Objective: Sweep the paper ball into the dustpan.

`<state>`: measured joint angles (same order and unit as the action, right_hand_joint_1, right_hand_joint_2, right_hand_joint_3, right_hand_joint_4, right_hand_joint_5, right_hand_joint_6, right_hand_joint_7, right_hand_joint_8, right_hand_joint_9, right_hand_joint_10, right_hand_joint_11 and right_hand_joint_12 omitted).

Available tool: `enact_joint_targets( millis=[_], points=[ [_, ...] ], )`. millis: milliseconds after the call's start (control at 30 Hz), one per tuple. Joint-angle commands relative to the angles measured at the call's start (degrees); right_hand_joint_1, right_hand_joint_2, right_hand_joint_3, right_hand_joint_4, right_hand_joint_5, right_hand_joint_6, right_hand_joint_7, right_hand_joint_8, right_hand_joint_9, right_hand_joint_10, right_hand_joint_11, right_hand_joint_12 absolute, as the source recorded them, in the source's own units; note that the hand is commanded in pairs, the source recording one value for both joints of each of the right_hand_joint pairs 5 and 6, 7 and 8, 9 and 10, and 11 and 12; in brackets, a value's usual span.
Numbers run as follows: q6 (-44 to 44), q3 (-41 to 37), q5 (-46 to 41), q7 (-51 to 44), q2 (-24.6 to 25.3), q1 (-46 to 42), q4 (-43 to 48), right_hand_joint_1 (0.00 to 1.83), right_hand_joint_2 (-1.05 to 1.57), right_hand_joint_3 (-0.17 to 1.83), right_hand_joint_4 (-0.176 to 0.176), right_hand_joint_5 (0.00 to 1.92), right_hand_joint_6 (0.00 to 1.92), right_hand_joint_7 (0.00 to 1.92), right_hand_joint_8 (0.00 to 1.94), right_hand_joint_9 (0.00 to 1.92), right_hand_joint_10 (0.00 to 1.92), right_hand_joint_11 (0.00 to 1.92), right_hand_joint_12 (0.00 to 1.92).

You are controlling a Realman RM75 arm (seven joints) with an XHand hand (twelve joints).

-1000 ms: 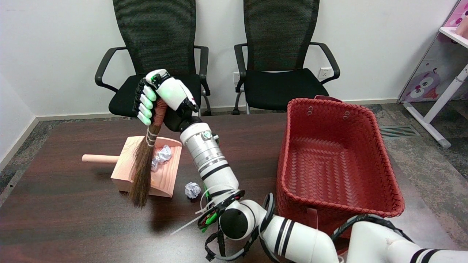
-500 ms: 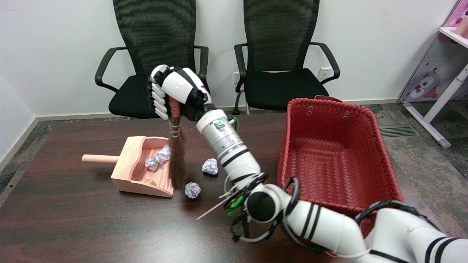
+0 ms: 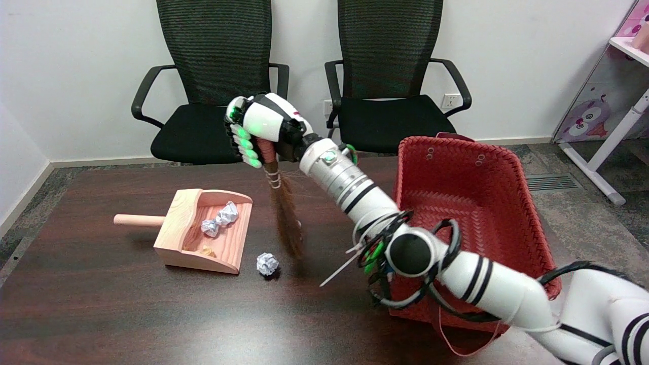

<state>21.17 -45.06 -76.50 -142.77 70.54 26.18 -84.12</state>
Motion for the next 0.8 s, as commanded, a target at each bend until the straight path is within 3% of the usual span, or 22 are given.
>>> enact_joint_targets(
  millis=[33, 500, 800],
  points=[
    [-13.97, -4.43, -3.92, -3.83, -12.49, 2.21, -5.64, 0.79, 1.57, 1.83, 0.014, 1.92, 1.92, 1.92, 1.92, 1.92, 1.92, 1.92, 1.92],
    [-13.34, -1.92, -0.23, -3.83, -12.06, 1.85, 2.30, 0.81, 1.57, 1.83, 0.013, 1.92, 1.92, 1.92, 1.92, 1.92, 1.92, 1.92, 1.92],
    [-13.33, -1.60, 4.91, -3.83, -4.78, 2.55, 9.35, 0.81, 1.57, 1.83, 0.013, 1.92, 1.92, 1.92, 1.92, 1.92, 1.92, 1.92, 1.92]
  ],
)
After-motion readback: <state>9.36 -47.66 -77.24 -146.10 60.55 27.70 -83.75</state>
